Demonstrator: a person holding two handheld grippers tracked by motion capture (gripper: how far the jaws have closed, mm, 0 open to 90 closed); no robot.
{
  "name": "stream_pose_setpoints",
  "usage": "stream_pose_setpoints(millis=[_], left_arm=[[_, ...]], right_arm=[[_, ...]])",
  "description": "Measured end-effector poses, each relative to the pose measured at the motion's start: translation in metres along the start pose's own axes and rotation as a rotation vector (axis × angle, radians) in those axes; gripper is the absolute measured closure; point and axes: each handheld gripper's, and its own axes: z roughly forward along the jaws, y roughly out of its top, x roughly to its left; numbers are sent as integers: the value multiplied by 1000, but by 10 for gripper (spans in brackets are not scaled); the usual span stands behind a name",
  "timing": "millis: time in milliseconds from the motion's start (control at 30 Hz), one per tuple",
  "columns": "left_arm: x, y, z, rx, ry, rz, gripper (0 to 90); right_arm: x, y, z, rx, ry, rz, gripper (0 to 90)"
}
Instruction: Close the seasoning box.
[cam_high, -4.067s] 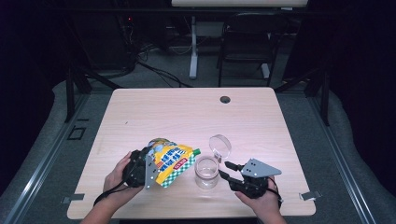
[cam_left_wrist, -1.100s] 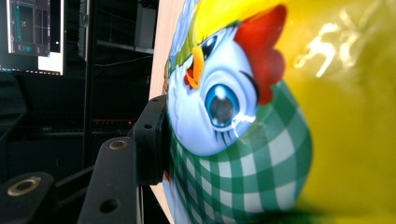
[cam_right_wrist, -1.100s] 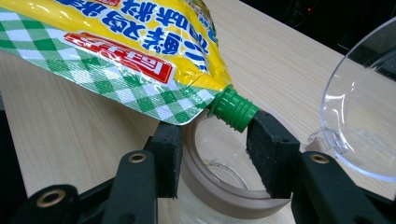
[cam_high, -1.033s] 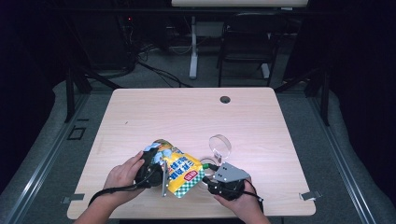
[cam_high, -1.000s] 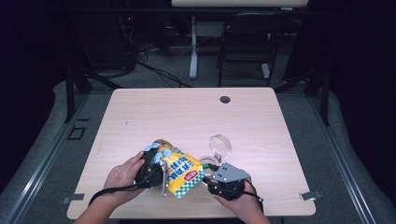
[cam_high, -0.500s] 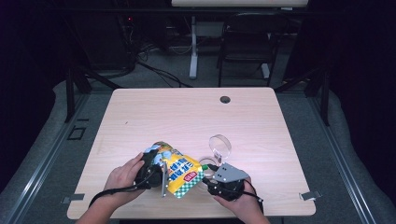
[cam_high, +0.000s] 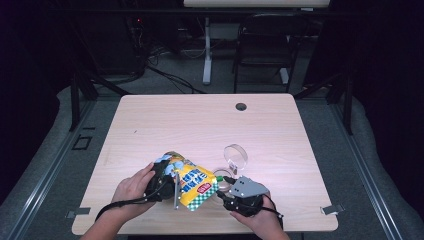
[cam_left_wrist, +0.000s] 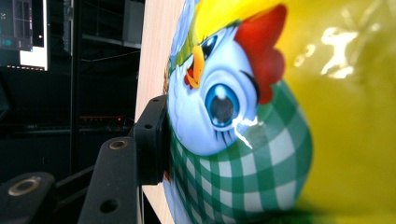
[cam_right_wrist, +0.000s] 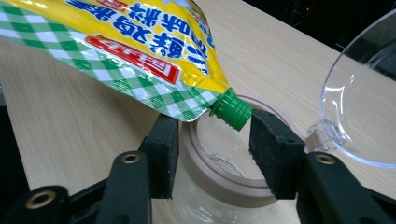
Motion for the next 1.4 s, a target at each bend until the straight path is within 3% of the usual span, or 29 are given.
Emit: stream_pose_setpoints(millis=[367,833,1400], left_arm=[[3,6,-2,20,7,30,499],[8,12,-3,45,13,70,499],[14,16,-4,58,16,121,500]], right_arm=[[7,4,-1,3,25,-28,654],[4,3,2,-14,27,13,660],[3,3,2,-10,13,4,706]])
